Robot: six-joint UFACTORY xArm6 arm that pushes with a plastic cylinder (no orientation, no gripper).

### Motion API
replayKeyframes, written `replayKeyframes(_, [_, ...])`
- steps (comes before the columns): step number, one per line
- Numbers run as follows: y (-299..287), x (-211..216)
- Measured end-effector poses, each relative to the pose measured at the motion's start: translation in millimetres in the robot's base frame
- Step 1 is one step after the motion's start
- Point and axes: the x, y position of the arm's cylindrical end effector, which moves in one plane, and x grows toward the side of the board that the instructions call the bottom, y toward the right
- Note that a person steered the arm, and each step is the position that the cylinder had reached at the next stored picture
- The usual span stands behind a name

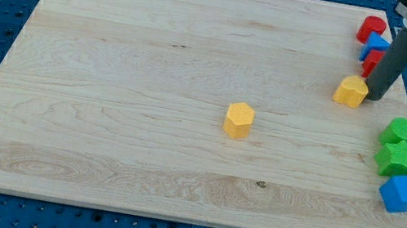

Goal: Separate yellow heart and red star

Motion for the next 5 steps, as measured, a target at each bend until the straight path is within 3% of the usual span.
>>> replayKeyframes(2, [-28,-18])
replayKeyframes(5, [-33,-3])
